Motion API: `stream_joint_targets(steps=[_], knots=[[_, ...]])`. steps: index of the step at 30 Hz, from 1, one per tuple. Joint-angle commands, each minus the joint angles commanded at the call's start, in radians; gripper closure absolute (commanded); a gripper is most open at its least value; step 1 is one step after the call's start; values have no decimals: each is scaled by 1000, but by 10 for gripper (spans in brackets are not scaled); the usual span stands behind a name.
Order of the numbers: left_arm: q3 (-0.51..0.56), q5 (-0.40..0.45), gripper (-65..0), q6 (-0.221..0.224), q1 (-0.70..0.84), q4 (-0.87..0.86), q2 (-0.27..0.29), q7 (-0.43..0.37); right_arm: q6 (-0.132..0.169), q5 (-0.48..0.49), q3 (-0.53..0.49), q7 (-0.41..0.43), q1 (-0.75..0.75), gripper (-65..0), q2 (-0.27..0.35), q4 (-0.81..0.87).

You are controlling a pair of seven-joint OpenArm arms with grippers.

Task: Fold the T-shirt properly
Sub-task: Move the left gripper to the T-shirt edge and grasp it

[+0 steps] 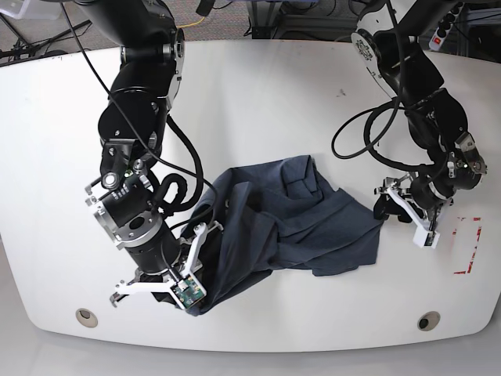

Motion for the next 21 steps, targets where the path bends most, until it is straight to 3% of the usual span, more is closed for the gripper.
stream_joint_targets(steps=[10,15,21], knots=[[35,3,-344,143,5,29,-3,-152,0,3,-121,-3,227,0,77,-8],[81,5,-344,161,6,23,-37,-236,0,3,-166,-3,298,0,72,-8],[226,115,-346,161,41,21,-63,-308,0,0,-167,-3,384,-2,43,-11]])
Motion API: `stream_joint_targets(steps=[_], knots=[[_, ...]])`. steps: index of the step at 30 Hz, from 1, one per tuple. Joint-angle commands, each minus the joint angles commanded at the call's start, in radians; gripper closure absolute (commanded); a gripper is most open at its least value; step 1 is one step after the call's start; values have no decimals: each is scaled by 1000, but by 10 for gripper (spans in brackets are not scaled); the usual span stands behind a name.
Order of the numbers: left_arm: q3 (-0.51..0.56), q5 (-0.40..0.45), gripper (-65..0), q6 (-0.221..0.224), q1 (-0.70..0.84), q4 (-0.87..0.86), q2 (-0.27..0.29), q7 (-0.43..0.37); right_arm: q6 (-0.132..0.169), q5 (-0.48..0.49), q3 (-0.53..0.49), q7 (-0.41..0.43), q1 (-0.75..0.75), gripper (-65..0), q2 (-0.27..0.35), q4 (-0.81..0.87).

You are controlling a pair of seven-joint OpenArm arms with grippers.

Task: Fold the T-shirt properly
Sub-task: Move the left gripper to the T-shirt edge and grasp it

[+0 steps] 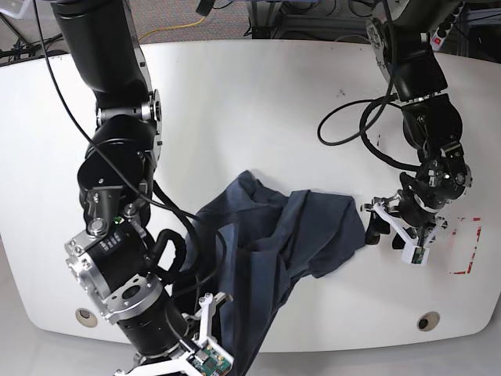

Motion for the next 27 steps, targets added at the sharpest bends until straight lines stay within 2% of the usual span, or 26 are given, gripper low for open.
stream_joint_targets(steps=[2,5,11,15,19,23,24,27], knots=[[20,57,-346,0,3,-2,2,-34,0,-3,0,0,40,-3,-12,-14],[25,87,-346,0,23,-2,6,-58,0,-3,0,-2,101,-3,-15,-25],[29,94,-344,0,20,-87,6,-74,-2,2,0,-2,181,-5,-17,-54],[32,95,-344,0,20,-155,6,-135,-2,2,0,-2,192,-5,-17,-71],[32,87,-346,-6,18,-196,8,-140,-2,-3,0,-2,187,-5,-17,-71],[32,87,-346,-9,17,-222,44,-141,-2,-3,0,-2,181,-5,-17,-72],[32,87,-346,-12,17,-227,48,-141,-2,-5,0,-2,176,-5,-17,-72],[32,87,-346,-58,17,-259,58,-141,-2,-5,0,-2,173,-5,-17,-72]])
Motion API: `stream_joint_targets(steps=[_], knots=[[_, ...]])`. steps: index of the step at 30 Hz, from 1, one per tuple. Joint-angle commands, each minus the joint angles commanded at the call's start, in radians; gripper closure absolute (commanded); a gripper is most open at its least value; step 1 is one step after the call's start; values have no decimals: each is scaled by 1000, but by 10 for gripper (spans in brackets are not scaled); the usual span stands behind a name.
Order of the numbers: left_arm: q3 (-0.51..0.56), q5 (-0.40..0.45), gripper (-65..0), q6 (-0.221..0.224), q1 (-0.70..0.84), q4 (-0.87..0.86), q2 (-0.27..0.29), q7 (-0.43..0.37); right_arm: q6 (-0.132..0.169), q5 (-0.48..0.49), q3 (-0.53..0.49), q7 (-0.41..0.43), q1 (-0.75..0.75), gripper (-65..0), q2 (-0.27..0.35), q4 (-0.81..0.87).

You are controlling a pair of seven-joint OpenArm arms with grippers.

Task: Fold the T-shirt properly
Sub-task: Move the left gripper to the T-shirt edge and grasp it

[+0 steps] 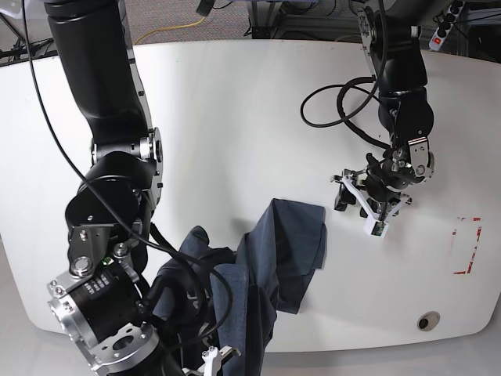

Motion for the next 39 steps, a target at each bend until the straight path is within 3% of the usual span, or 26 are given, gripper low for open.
stream_joint_targets(steps=[3,12,17,28,34,36,39], knots=[[2,5,-346,-34,0,-38,32,-2,-2,0,0,0,-2,-5,0,0],[34,0,-346,-34,0,-66,51,-3,-2,0,0,0,-3,-5,0,-3],[38,6,-346,-34,-43,-158,58,-74,-3,0,0,0,-8,-5,0,-3],[37,0,-343,-31,-135,-305,61,-104,-5,-2,0,0,-37,-5,0,-2],[37,0,-337,77,-160,-371,80,-143,-6,-2,0,0,-38,-5,0,-2],[37,0,-306,78,-160,-373,84,-143,-6,-2,0,0,-38,-5,0,-2],[37,0,-169,78,-160,-371,86,-143,-8,-2,0,0,-38,-5,0,-2]])
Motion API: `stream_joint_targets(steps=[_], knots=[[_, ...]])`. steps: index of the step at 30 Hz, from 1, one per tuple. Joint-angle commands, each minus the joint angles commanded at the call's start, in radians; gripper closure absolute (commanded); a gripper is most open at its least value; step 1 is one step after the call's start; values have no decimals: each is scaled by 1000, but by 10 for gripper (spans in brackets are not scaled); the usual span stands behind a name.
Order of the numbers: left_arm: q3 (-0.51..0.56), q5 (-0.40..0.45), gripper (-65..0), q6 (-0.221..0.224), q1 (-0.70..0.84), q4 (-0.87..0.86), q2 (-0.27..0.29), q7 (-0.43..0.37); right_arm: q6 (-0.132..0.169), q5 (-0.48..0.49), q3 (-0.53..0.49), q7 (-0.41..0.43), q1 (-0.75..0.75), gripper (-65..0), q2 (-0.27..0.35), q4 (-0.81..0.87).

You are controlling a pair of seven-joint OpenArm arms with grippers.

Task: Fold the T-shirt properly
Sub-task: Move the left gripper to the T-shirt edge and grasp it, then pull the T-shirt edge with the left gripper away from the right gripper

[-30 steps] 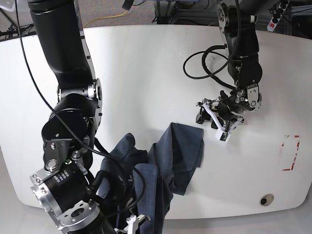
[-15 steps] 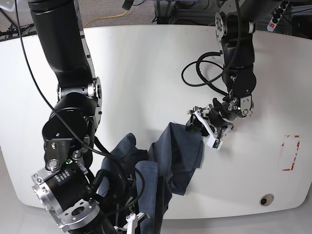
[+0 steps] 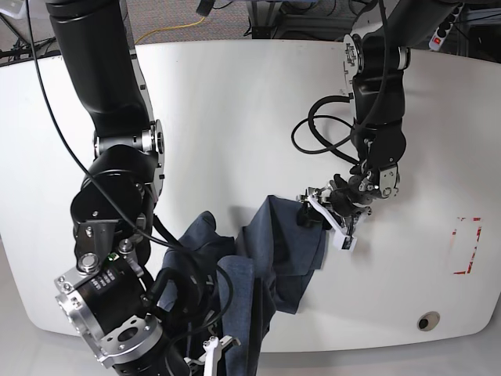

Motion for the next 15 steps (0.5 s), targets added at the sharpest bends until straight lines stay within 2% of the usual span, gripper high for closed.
stream_joint_targets(steps=[2,4,12,15], knots=[[3,0,-54,0,0,-2,0,0,0,0,0,0,0,-5,0,0],[5,0,0,0,3,0,2,3,0,0,0,0,0,-5,0,-2],[5,0,0,-2,8,14,2,5,0,0,0,0,0,-5,2,-3],[3,0,0,-34,40,89,0,17,-2,-2,0,0,-12,-5,3,-11]])
